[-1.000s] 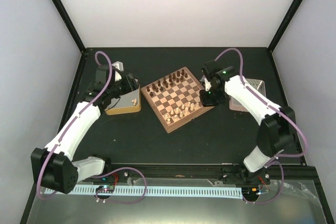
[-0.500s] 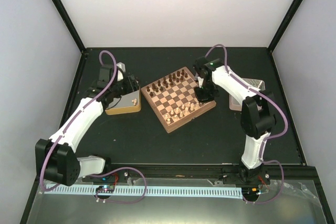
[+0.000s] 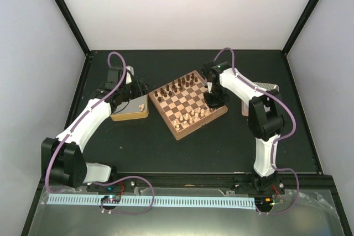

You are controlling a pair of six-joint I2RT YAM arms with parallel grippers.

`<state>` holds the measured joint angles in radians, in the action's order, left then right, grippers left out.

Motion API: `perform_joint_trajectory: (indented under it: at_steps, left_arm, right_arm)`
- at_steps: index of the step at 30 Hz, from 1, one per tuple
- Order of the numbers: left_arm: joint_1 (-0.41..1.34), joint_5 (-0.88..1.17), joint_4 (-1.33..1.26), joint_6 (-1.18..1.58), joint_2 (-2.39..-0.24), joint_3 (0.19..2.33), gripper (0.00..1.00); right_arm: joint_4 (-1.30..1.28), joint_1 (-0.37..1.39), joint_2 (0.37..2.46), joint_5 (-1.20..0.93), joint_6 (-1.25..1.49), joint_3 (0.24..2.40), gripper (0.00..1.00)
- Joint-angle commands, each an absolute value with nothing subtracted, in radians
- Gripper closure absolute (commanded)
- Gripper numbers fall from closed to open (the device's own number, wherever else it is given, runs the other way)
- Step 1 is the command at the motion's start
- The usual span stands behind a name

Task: Set up the chess pieces on the board
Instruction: Place the chess piece on the chessboard.

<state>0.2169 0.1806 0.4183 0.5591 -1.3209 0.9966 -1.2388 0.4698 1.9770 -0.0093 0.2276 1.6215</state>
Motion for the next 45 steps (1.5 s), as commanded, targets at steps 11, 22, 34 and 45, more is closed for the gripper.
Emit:
perform_joint_trajectory:
  at_steps: [11,22,34,45]
  left_arm:
    - [0.209,0.208,0.386,0.565,-1.343,1.043,0.28]
    - [0.21,0.208,0.385,0.563,-1.336,1.036,0.28]
    - [0.207,0.2,0.39,0.557,-1.33,1.037,0.28]
    - [0.187,0.164,0.417,0.538,-1.328,1.05,0.27]
  right_arm:
    - [-1.231,0.459,2.03,-0.002,0.21,1.663,0.81]
    - [-1.227,0.459,2.035,-0.007,0.213,1.655,0.79]
    - [-1.188,0.459,2.049,-0.013,0.215,1.659,0.9]
    - [-1.143,0.459,2.031,-0.028,0.227,1.637,0.89]
